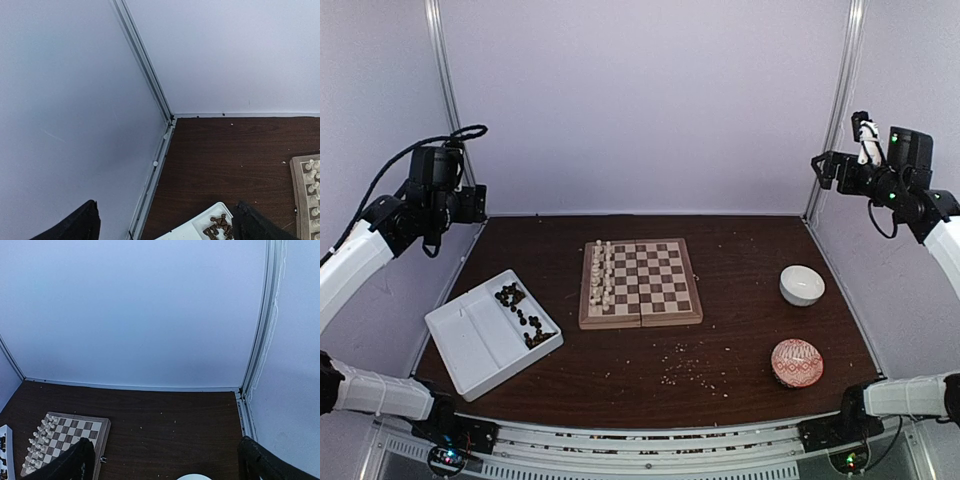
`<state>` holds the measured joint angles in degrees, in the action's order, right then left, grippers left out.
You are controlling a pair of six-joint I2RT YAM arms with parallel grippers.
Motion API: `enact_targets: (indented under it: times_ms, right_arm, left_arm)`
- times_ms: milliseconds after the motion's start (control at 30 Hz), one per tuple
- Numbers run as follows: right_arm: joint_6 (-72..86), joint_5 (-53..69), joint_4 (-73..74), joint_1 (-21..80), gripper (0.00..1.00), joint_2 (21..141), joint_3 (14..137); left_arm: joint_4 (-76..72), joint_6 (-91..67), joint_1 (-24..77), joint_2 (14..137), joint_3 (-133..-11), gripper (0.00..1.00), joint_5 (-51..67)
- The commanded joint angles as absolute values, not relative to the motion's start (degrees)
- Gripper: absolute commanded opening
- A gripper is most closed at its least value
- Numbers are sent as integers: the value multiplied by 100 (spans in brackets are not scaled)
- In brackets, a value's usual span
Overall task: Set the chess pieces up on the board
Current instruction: Adjust the chessboard at the center of the board.
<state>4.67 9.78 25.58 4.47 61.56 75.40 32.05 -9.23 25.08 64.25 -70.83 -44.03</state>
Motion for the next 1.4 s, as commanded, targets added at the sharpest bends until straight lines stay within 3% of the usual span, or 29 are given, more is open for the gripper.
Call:
enact_targets:
  times_ms: [0, 167, 333, 567, 733, 800, 1067, 1367]
  right_arm:
    - [471, 1177, 2236, 411, 99, 6346, 7172]
    - [242, 1540, 2236, 474, 94, 6739, 6899]
    - [97, 1886, 2370, 737, 81, 7384, 6810]
    - [-141, 2000, 2574, 1512, 60, 8493, 7059]
    - [-195, 1863, 2797, 2100, 47, 9347, 7309]
    - [-211, 1776, 2887, 2280, 44, 9617, 7381]
    - [-221, 1342, 3257, 2805, 32, 10467, 7700]
    - [-246, 1081, 3514, 3125, 28, 10938, 7816]
  left_arm:
    - [2892, -1341, 2177, 6699, -6943, 93, -3483]
    - [2835, -1763, 1881, 7277, -6992, 85, -2493]
    - [2944, -2128, 1643, 8239, -7354, 66, -1476]
    - [3026, -2587, 1446, 9724, -8116, 48, -454]
    - [3099, -2883, 1371, 10800, -8918, 13, 200]
    - [3131, -2970, 1362, 11208, -9264, 6, 474]
    - [3240, -3311, 1419, 12506, -10426, 0, 1032]
    - [3433, -3498, 1521, 13421, -11229, 0, 1403]
